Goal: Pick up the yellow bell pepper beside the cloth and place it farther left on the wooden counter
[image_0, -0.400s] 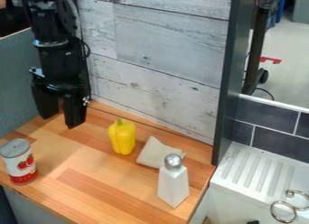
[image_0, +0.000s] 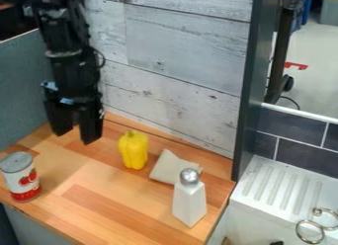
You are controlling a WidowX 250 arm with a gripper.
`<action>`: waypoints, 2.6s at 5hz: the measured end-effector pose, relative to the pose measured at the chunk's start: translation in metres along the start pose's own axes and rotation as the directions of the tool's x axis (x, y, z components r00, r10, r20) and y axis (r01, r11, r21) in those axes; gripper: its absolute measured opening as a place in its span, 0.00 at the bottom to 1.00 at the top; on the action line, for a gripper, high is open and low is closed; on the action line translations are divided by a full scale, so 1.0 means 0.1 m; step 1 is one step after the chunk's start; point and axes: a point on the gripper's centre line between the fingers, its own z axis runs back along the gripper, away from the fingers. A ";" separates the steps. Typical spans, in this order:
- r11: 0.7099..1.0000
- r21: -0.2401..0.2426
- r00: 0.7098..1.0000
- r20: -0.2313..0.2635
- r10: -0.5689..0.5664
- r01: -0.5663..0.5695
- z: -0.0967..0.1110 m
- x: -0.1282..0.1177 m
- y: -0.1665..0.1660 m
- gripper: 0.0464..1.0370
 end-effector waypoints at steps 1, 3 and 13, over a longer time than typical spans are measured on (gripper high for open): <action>1.000 0.007 1.000 0.006 -0.001 0.001 -0.01 0.21 -0.14 0.96; 0.999 0.008 0.999 -0.005 0.047 -0.047 -0.21 0.40 -0.13 0.96; 0.997 0.021 0.997 -0.028 0.075 -0.075 -0.50 0.88 -0.13 0.06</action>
